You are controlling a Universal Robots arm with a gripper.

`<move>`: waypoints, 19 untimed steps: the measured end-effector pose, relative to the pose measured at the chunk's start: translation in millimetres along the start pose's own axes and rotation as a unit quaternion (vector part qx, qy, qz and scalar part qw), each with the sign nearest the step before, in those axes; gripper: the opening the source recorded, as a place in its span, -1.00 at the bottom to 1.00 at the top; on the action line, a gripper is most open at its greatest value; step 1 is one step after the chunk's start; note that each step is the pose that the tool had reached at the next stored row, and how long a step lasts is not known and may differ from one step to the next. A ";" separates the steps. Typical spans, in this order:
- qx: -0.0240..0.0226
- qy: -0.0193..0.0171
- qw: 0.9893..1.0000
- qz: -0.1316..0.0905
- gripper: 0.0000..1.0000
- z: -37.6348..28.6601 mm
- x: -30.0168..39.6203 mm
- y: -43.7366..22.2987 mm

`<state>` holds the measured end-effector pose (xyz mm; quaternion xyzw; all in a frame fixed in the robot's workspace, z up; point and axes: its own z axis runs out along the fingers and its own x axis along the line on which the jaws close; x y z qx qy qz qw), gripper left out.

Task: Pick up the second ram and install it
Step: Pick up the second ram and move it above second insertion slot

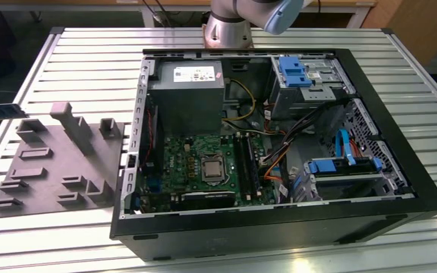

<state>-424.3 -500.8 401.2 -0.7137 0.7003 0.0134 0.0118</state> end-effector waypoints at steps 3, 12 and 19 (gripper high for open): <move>0.000 0.000 1.000 0.000 -0.77 0.0 0.0 -1.8; 0.000 0.000 1.000 0.000 -0.77 0.0 0.1 -5.7; 0.000 0.000 1.000 0.000 -0.77 0.0 0.1 -8.5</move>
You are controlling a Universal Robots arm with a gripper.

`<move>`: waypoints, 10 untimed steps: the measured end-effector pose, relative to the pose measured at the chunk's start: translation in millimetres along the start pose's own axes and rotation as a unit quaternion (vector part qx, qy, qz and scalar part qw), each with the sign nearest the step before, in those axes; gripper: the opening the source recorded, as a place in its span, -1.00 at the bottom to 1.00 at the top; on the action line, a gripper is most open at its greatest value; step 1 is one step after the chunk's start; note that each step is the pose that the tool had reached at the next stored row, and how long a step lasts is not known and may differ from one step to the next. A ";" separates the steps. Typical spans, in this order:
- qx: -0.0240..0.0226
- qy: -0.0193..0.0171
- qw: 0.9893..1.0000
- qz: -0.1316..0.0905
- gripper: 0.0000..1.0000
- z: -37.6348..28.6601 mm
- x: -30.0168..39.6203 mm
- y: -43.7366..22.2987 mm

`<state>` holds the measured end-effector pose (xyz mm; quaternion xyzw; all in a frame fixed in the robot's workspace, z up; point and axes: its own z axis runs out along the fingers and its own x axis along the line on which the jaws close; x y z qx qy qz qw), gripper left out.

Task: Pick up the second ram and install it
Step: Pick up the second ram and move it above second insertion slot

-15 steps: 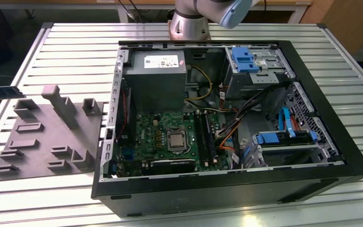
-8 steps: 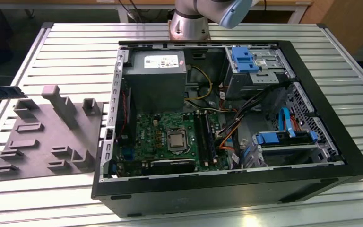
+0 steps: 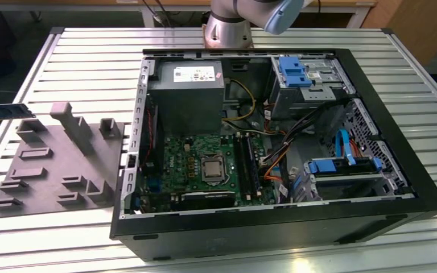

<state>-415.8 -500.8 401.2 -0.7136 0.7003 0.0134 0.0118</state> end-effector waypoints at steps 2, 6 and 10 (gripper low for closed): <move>0.000 0.000 1.000 0.000 -0.77 0.0 0.0 -0.7; 0.000 0.000 1.000 0.000 -0.77 0.0 0.1 -2.9; 0.000 0.000 1.000 0.000 -0.77 0.0 0.1 -4.3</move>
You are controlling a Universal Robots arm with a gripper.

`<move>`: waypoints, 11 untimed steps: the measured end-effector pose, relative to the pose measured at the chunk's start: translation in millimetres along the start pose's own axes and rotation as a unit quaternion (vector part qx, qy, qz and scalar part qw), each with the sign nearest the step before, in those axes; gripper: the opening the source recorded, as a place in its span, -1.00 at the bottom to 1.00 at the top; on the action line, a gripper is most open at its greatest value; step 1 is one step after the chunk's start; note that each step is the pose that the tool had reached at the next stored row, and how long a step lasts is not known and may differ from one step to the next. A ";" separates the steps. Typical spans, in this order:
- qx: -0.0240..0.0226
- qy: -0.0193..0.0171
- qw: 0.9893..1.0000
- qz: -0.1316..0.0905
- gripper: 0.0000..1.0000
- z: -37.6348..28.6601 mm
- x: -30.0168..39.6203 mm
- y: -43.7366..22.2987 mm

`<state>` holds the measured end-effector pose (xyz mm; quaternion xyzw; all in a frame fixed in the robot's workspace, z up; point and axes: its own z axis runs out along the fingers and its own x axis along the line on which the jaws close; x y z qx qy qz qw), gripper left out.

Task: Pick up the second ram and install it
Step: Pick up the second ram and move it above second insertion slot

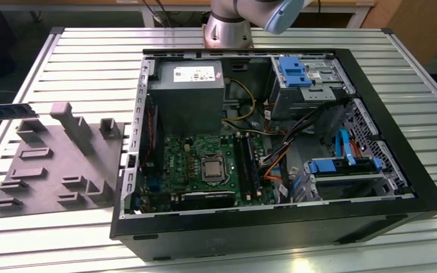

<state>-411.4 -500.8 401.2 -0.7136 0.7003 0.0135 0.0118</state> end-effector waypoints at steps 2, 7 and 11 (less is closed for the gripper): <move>0.000 0.000 1.000 0.000 -0.77 0.0 0.0 -0.5; 0.000 0.000 1.000 0.000 -0.77 0.0 0.0 -1.6; 0.000 0.000 1.000 0.000 -0.77 0.0 0.0 -2.6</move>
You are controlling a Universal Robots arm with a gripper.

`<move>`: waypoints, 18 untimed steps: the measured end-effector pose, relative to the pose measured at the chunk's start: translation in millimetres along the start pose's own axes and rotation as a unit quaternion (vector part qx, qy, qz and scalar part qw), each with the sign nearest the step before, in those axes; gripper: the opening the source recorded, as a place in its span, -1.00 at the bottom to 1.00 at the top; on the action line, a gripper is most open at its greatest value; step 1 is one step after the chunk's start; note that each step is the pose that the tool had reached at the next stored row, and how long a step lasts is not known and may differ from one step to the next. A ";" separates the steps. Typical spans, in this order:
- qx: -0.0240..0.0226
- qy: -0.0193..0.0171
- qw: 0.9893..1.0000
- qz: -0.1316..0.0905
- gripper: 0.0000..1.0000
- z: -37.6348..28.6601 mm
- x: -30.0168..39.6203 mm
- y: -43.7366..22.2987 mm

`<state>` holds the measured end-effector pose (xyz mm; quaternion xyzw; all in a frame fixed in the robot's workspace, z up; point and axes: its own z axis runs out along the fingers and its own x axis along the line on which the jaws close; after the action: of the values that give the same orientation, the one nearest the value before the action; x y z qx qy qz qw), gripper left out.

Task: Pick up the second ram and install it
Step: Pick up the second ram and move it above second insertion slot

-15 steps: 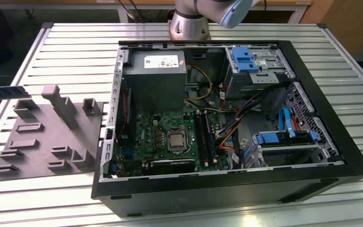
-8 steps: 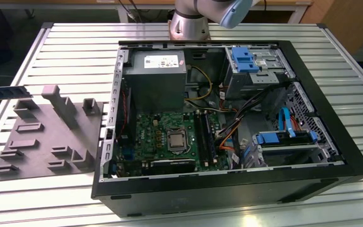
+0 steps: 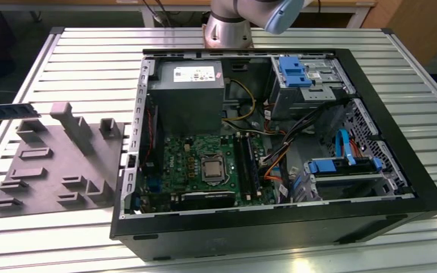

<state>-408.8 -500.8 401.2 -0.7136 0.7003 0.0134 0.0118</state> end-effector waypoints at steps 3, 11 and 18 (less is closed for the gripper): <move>0.000 0.000 1.000 0.000 -0.77 0.1 0.0 -0.2; 0.000 0.000 1.000 0.000 -0.77 0.1 0.0 -2.1; 0.000 0.000 1.000 0.000 -0.77 0.0 0.0 -3.7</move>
<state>-405.1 -500.8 401.2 -0.7137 0.7003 0.0135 0.0118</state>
